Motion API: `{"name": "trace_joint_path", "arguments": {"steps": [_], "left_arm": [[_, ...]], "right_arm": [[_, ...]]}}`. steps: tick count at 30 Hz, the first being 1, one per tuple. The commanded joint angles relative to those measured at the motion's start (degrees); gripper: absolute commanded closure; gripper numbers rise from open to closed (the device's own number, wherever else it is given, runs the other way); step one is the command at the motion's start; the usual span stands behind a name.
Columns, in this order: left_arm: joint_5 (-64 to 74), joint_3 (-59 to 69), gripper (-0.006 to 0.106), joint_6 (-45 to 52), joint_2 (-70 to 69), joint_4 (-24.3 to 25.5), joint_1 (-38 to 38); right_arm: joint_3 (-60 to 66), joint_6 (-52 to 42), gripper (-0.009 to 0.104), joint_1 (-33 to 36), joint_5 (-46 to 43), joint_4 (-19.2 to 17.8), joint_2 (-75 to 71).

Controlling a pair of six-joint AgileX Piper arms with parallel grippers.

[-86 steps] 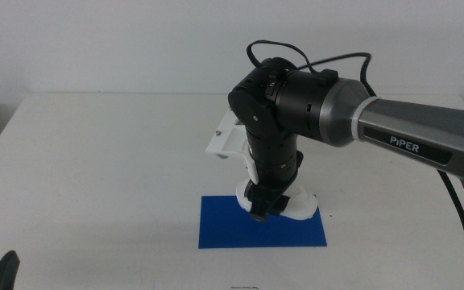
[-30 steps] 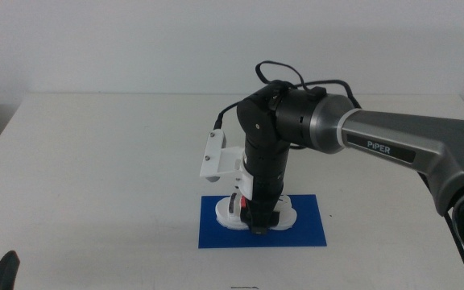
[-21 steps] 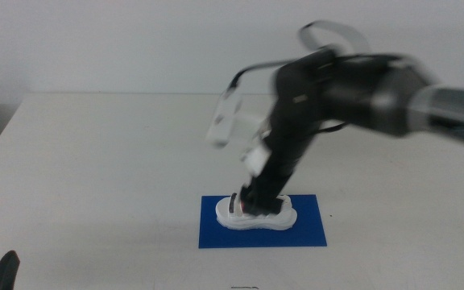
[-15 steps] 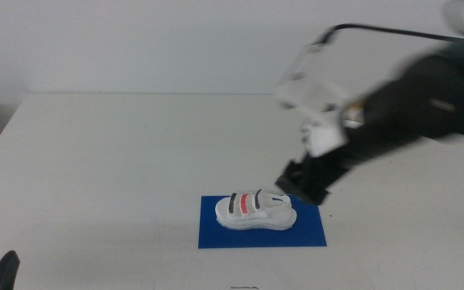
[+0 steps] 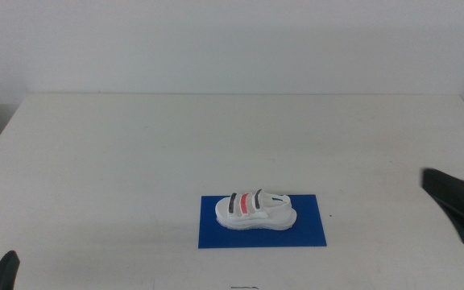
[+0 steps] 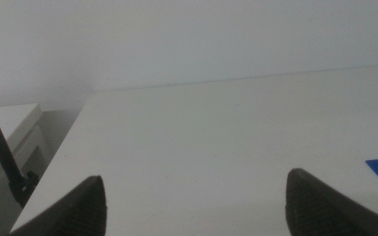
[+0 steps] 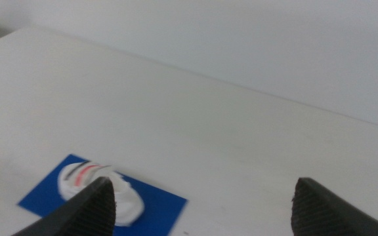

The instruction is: Use one arm to grab the shoe from the table and place it on the mat.

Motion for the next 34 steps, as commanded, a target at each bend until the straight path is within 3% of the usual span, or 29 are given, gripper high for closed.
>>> {"name": "trace_joint_path", "arguments": {"steps": [1,13,15,19,34], "left_arm": [[-4.7,-0.2,0.007,-0.8,-1.1,-0.5,-0.2],[-4.7,-0.2,0.007,-0.8,-1.1,-0.5,-0.2],[-4.7,-0.2,0.007,-0.8,-1.1,-0.5,-0.2],[-4.7,-0.2,0.007,-0.8,-1.1,-0.5,-0.2],[-4.7,-0.2,0.007,-0.8,-0.9,-0.5,-0.2]], "right_arm": [[2.0,0.0,0.008,-2.5,-4.8,-0.7,-5.4],[18.6,-0.1,0.008,-12.4,-4.0,-2.6,-33.2],[20.6,-0.1,0.008,-13.4,-4.0,-2.7,-35.0],[24.6,-0.1,0.008,-13.4,-4.6,-6.5,-37.9],[29.0,-0.1,0.008,-13.4,-6.0,-6.7,-41.9]]}}
